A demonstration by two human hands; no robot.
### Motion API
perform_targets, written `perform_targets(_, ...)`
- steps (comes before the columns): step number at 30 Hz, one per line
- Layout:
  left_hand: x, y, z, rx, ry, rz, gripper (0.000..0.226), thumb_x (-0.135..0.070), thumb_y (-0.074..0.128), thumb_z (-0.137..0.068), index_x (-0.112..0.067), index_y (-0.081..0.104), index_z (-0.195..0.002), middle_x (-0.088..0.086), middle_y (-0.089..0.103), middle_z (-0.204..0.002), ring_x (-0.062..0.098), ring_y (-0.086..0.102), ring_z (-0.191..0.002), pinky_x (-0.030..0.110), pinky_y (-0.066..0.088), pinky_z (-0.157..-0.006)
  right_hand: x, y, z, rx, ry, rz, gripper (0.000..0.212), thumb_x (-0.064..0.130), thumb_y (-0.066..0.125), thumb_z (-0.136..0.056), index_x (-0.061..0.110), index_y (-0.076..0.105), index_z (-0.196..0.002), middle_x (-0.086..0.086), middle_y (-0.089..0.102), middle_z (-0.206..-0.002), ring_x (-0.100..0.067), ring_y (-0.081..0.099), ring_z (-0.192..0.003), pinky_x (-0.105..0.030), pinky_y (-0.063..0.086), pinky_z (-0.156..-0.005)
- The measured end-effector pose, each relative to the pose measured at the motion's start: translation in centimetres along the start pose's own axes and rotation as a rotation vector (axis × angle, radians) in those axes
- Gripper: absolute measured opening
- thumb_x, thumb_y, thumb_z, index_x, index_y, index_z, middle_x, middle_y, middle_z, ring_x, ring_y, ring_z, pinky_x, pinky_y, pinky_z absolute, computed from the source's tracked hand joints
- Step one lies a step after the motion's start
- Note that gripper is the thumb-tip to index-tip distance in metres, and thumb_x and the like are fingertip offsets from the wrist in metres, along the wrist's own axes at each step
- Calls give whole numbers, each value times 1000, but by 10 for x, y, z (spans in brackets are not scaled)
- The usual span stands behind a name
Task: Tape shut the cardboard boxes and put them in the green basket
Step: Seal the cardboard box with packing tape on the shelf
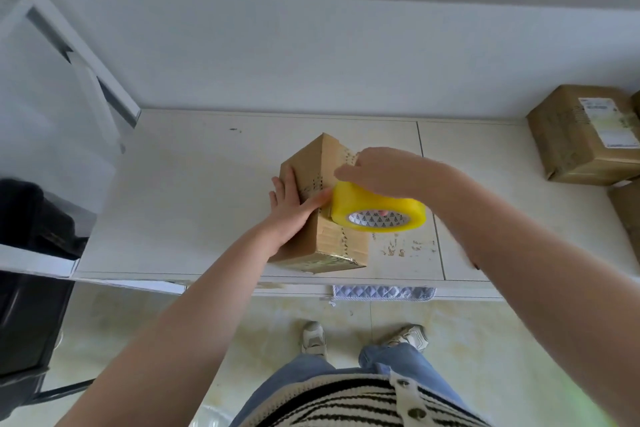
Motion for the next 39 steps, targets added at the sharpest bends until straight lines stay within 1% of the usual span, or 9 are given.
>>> perform_targets(6,11,-11,2,42,-28,283,127,-79,57,-50,-43,-8,-153,-1,1,-165,27,11,-150,55,17,-119,-20,-13,8,-105,-32,190,61,79,52,-75,21,47,-60,7,48,-56,-9,45,-51,-25,29,-50)
perform_targets(14,29,-38,3,137,-89,259,76,-64,44,-93,-41,6,-155,-10,20,-162,14,22,-147,37,19,-116,-21,8,5,-174,19,44,50,75,48,-82,27,53,-69,11,50,-66,-4,45,-61,-25,26,-52)
perform_targets(17,27,-38,8,185,-163,339,109,-82,59,-64,-45,10,-154,-8,29,-159,22,29,-145,55,20,-118,-13,11,2,-207,16,59,51,75,48,-81,25,59,-80,12,51,-68,-3,45,-62,-24,25,-52)
perform_targets(20,26,-36,9,162,-96,393,118,-69,76,-54,-36,22,-153,-2,50,-147,28,45,-135,55,30,-114,-10,9,2,-142,-48,60,64,80,47,-77,18,57,-66,6,50,-58,-11,48,-54,-25,27,-52)
perform_targets(25,24,-13,9,131,-41,523,61,-43,71,-79,-24,55,-135,0,71,-118,23,66,-111,51,46,-104,-27,-5,4,-29,-84,-35,62,77,55,-74,17,61,-62,3,57,-58,-12,52,-52,-24,37,-50)
perform_targets(28,27,-6,5,102,-35,538,44,-41,71,-85,-27,62,-125,-1,72,-116,23,62,-113,55,40,-108,-43,2,3,-11,-39,20,58,80,56,-71,22,62,-64,5,61,-61,-9,57,-56,-24,37,-51)
perform_targets(31,30,-7,2,107,-32,501,31,-48,69,-85,-41,66,-115,-7,69,-111,18,48,-103,35,41,-96,-64,14,1,12,38,21,59,84,58,-65,25,56,-59,6,60,-61,-10,58,-57,-25,38,-52)
perform_targets(36,16,-16,10,-56,71,126,55,-47,65,-89,-29,52,-139,-10,66,-122,12,62,-96,14,48,-69,-80,48,-7,53,126,-88,64,89,59,-57,26,63,-65,6,64,-65,-12,62,-64,-25,41,-55)
perform_targets(39,-4,-19,13,-217,204,-245,84,-38,65,-92,-22,13,-157,0,51,-142,19,60,-115,25,50,-87,-79,62,-13,61,134,-136,63,86,61,-58,24,62,-63,4,63,-64,-13,61,-64,-26,40,-55)
Point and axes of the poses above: each hand's wrist, its own z-axis away from the middle knuckle, its own y-axis out of the palm, x = y × z, the point moved 3 cm from there along -z, towards the middle knuckle
